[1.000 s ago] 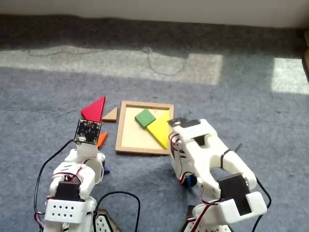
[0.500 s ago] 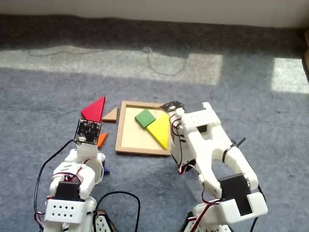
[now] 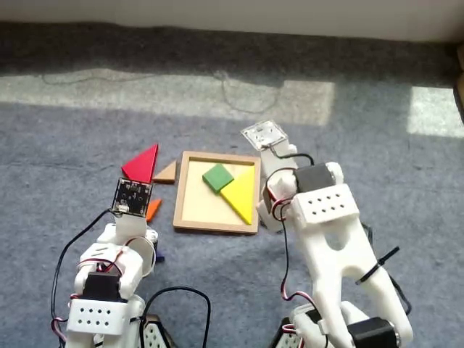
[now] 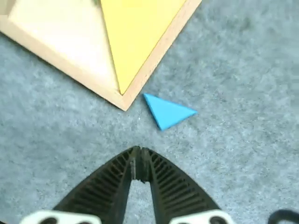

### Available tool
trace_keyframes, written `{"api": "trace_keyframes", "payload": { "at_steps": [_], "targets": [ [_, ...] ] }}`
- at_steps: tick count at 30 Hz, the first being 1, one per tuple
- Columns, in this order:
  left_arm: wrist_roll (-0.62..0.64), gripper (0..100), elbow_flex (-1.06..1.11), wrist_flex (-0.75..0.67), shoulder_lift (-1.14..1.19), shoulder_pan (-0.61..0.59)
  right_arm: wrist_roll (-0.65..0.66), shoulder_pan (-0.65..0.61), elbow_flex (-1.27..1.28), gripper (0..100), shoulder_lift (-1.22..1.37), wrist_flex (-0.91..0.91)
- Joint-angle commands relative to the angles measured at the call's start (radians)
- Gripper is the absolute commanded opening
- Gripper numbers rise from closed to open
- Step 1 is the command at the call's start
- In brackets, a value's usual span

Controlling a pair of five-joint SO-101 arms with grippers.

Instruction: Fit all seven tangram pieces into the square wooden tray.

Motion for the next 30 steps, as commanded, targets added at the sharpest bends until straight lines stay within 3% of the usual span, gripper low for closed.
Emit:
{"api": "trace_keyframes", "payload": {
  "at_steps": [1,9,24,30],
  "targets": [
    [0.006,1,0.028,0.006,-0.008,-0.010,-0.100,-0.033,0.013,1.4,-0.002,-0.079],
    [0.006,1,0.028,0.006,-0.008,-0.010,-0.322,-0.036,-0.064,25.8,0.282,-0.108],
    [0.006,1,0.028,0.006,-0.008,-0.010,-0.361,-0.035,-0.200,26.4,0.602,-0.185],
    [0.006,1,0.028,0.006,-0.008,-0.010,-0.273,-0.033,-0.202,25.2,0.615,-0.191]
  ]
}}
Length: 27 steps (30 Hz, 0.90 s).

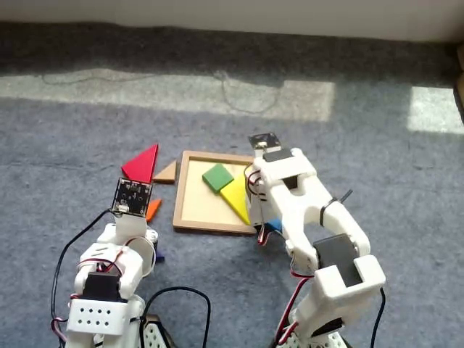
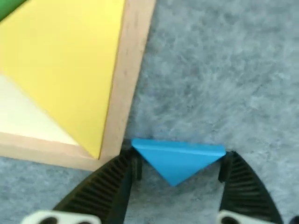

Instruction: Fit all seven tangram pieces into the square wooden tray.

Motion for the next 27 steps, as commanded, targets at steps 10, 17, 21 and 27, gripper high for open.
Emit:
{"api": "trace_keyframes", "payload": {
  "at_steps": [10,17,21,27],
  "targets": [
    [0.006,1,0.028,0.006,-0.008,-0.010,0.190,-0.005,-0.114,4.8,-0.005,-0.016],
    [0.006,1,0.028,0.006,-0.008,-0.010,0.221,0.013,-0.107,0.5,-0.194,-0.018],
    [0.006,1,0.028,0.006,-0.008,-0.010,0.216,0.018,-0.094,0.5,-0.298,-0.018],
    [0.006,1,0.028,0.006,-0.008,-0.010,0.209,0.015,-0.084,0.8,-0.295,-0.024]
  ]
}}
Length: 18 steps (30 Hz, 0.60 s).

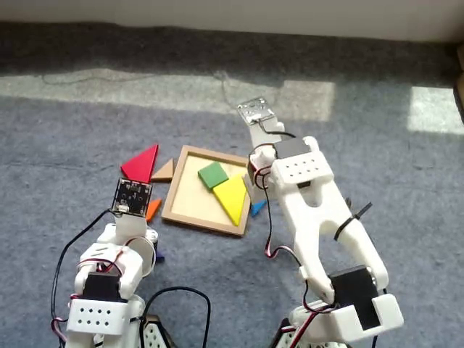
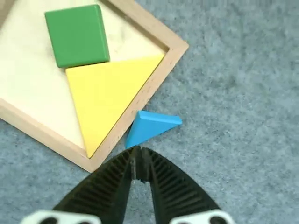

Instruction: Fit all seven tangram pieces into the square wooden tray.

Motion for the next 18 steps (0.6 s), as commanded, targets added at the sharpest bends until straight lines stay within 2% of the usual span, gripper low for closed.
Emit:
{"api": "trace_keyframes", "payload": {
  "at_steps": [1,5,7,13,18],
  "targets": [
    [0.006,1,0.028,0.006,-0.008,-0.010,-0.025,0.013,-0.016,1.4,-0.028,-0.018],
    [0.006,1,0.028,0.006,-0.008,-0.010,-0.167,0.030,-0.022,13.2,0.005,-0.019],
    [0.006,1,0.028,0.006,-0.008,-0.010,-0.195,0.030,-0.024,18.7,0.028,-0.019],
    [0.006,1,0.028,0.006,-0.008,-0.010,-0.195,0.015,-0.027,19.4,0.143,-0.021],
    [0.006,1,0.028,0.006,-0.008,-0.010,-0.198,0.016,-0.027,19.4,0.209,-0.116]
  ]
}}
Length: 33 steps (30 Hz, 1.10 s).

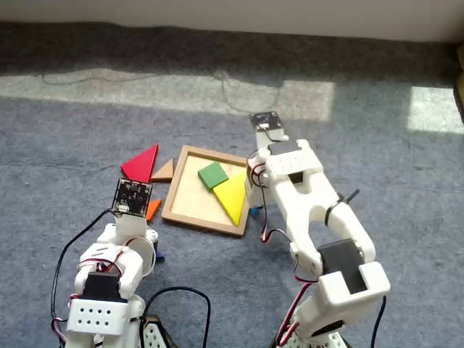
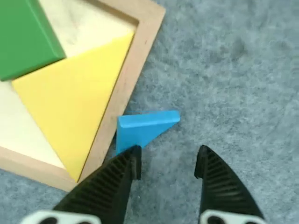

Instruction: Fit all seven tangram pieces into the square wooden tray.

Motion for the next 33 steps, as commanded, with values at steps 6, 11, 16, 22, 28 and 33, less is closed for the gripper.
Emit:
{"api": "trace_keyframes", "payload": {
  "at_steps": [6,11,16,22,28,33],
  "targets": [
    [0.006,1,0.028,0.006,-0.008,-0.010,-0.003,-0.005,-0.054,19.4,-0.004,-0.045],
    [0.006,1,0.028,0.006,-0.008,-0.010,-0.003,-0.007,-0.159,19.8,-0.002,0.044],
    [0.006,1,0.028,0.006,-0.008,-0.010,-0.011,-0.007,-0.226,19.8,0.008,0.016],
    [0.006,1,0.028,0.006,-0.008,-0.010,-0.011,-0.031,-0.202,19.8,0.120,-0.048],
    [0.006,1,0.028,0.006,-0.008,-0.010,-0.003,0.054,-0.203,19.8,0.202,0.035],
    [0.006,1,0.028,0.006,-0.008,-0.010,0.009,0.148,-0.205,19.5,0.200,0.094]
  ]
}}
